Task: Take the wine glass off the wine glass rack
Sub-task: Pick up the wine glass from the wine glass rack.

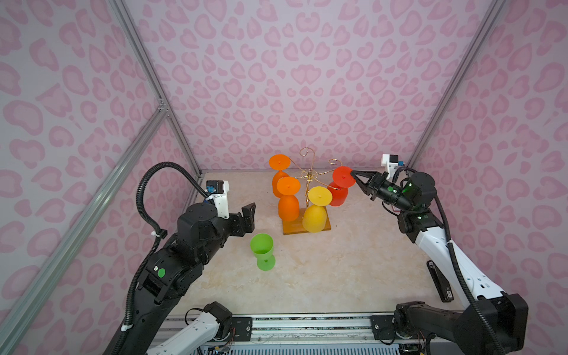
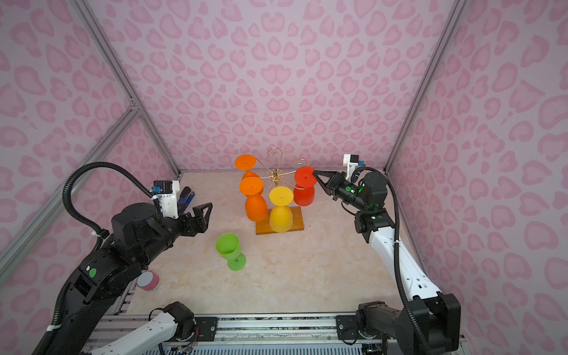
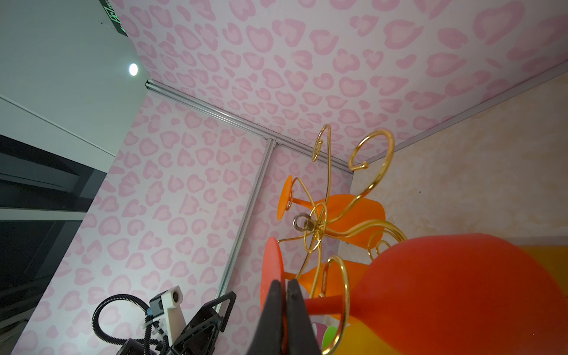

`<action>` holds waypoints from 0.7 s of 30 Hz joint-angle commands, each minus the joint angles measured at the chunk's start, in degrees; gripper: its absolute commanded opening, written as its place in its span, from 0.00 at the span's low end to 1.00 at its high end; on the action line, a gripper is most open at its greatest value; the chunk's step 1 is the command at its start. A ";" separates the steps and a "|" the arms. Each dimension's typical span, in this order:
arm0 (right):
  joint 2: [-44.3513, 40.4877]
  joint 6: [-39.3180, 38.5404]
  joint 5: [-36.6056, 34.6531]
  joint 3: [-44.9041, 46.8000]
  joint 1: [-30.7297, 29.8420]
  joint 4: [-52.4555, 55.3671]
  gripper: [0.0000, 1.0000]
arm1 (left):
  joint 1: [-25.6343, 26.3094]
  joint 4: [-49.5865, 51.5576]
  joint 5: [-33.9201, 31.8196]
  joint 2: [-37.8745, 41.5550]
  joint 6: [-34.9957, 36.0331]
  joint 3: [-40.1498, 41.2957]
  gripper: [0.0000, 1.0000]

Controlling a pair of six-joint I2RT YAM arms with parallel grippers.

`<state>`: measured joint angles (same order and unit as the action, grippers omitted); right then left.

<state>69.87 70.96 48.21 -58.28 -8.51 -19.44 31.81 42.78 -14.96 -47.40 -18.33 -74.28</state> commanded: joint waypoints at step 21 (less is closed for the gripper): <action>3.18 -2.53 -1.36 -1.58 -4.94 0.63 0.00 | -0.70 -1.34 0.90 0.59 0.09 1.13 0.89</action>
<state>72.36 69.21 47.53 -59.42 -13.15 -17.26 31.24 42.74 -14.15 -47.05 -18.33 -73.34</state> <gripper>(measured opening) 0.049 0.895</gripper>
